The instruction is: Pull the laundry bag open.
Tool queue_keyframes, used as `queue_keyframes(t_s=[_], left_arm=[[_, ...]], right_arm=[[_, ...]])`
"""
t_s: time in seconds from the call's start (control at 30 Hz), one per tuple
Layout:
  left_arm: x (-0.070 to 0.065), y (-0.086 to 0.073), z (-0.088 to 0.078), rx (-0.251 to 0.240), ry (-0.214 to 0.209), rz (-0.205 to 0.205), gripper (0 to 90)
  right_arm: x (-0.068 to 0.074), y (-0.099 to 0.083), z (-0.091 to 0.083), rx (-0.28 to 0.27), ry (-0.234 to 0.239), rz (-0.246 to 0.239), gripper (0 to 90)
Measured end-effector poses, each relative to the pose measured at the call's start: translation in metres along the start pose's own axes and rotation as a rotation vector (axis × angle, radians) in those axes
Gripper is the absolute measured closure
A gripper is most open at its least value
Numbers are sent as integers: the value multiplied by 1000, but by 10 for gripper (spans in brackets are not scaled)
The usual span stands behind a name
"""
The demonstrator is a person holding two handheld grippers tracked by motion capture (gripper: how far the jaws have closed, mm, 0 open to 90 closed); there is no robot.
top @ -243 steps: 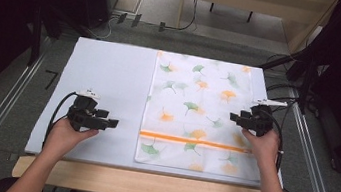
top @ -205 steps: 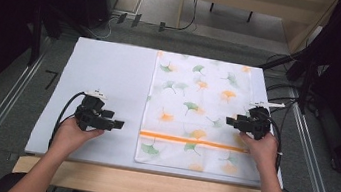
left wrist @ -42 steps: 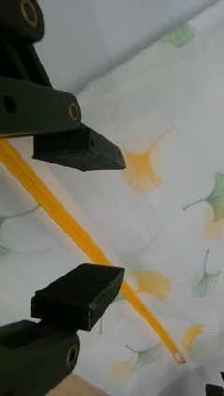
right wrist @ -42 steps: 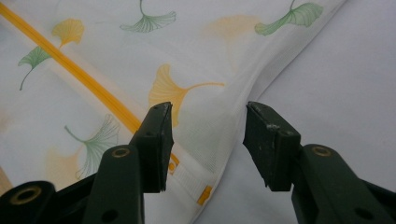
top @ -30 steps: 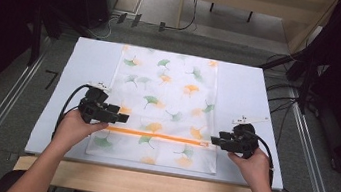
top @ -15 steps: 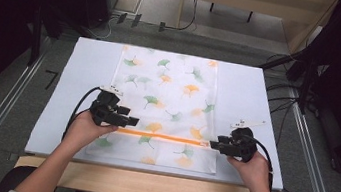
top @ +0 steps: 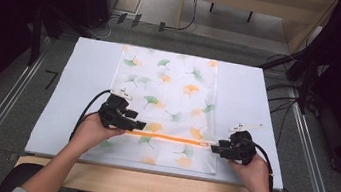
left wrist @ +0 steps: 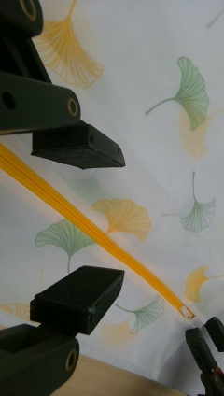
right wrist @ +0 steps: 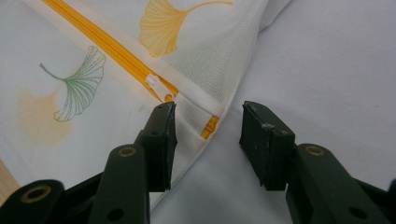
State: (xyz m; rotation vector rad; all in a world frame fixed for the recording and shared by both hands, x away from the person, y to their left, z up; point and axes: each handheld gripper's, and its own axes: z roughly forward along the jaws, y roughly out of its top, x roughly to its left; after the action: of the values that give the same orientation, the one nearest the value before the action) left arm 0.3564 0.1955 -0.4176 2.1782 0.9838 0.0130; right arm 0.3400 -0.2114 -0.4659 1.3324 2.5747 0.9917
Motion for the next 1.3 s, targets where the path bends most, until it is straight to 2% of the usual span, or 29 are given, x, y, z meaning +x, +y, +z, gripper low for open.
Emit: queue_keyframes(t_s=[0.2,0.27,0.33,0.4,0.43,0.5,0.53,0.57,0.67,0.7,0.77,0.83,0.9,0.93,0.97,1.03,1.1,1.23,1.3], left_arm=[[-3,2,5,-11,-11,1,418],[-6,2,4,-21,11,16,440],[-9,3,4,-42,13,36,472],[-10,4,5,-42,12,42,480],[-12,4,6,-39,13,45,500],[-14,4,10,-25,10,57,519],[-14,4,10,-25,10,57,529],[-15,4,11,-15,4,62,539],[-18,4,12,-26,-15,70,555],[-18,5,12,-25,-21,70,563],[-19,4,13,-31,-32,72,563],[-21,4,14,-18,-29,70,564],[-23,5,16,-15,-36,73,576],[-25,5,17,-11,-36,85,576],[-29,6,20,-6,-43,87,558],[-30,7,21,-5,-55,84,556],[-35,7,24,-7,-68,98,556],[-41,9,30,-18,-90,97,549],[-46,10,34,-17,-88,115,568]], right_arm=[[7,1,5,-15,1,-25,599],[10,3,6,-13,-10,-33,624],[11,4,8,-10,-23,-40,661],[12,4,8,-9,-28,-43,674],[14,5,8,-7,-44,-56,723],[14,6,9,-3,-41,-54,778],[14,6,9,-3,-41,-54,778],[15,8,10,9,-15,-48,843],[15,11,11,21,-18,-45,849],[14,12,10,28,-5,-33,849],[12,13,9,25,4,-30,849],[12,14,6,13,16,-18,848],[11,16,-3,-20,27,-11,847],[11,16,-3,-20,27,-11,847],[13,18,-12,-56,47,-7,846],[14,19,-17,-89,62,-14,846],[14,19,-19,-88,63,-14,846],[15,19,-17,-68,65,-25,844],[17,20,-18,-70,63,-27,843]])
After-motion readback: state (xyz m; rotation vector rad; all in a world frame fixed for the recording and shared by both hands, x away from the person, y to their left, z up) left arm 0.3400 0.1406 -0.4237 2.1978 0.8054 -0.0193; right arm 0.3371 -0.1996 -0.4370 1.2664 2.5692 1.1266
